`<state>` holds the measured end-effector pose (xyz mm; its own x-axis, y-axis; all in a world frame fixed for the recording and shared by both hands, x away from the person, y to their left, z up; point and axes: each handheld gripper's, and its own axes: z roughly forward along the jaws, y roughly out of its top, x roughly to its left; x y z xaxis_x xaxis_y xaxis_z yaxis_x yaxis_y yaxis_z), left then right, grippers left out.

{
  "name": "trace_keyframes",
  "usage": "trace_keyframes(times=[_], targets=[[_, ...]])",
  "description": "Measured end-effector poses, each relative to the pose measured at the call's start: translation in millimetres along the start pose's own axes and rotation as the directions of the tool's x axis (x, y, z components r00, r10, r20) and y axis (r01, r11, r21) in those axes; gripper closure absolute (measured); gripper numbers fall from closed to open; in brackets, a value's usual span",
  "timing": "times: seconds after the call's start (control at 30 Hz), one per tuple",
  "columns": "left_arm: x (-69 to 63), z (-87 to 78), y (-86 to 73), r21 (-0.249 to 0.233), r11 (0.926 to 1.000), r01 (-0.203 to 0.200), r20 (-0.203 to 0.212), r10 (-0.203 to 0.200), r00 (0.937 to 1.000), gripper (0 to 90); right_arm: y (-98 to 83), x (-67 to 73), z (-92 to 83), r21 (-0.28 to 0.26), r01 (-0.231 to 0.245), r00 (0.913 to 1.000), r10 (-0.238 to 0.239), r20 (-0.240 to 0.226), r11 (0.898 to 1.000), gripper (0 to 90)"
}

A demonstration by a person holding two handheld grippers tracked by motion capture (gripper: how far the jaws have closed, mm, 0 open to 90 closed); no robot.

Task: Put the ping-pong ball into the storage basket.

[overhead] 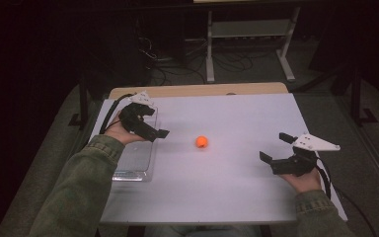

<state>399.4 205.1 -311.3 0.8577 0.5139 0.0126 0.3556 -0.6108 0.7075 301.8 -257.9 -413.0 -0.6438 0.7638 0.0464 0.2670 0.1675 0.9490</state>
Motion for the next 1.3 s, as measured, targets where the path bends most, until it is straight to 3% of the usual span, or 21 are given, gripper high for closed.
trace_keyframes(times=[0.23, 0.8, 1.3], targets=[[0.3, 8.1, 7.3, -0.006, 0.9998, -0.016, 0.007, 0.016, 0.9998, 0.0, 0.1, 0.3, -0.4, -0.002, 0.003, 1.0, -0.003, 0.002, 1.0, 0.0], [0.2, 32.6, 33.0, 0.06, 0.9962, -0.063, 0.032, 0.061, 0.9976, 0.0, -0.8, 2.1, 1.0, 0.009, 0.008, 0.9999, -0.008, -0.013, 1.0, 0.0], [-1.9, 61.2, 53.2, 0.114, 0.9874, -0.11, 0.073, 0.102, 0.9921, 0.0, -0.1, 0.8, -1.8, -0.004, 0.001, 0.9999, -0.001, -0.015, 1.0, 0.0]])
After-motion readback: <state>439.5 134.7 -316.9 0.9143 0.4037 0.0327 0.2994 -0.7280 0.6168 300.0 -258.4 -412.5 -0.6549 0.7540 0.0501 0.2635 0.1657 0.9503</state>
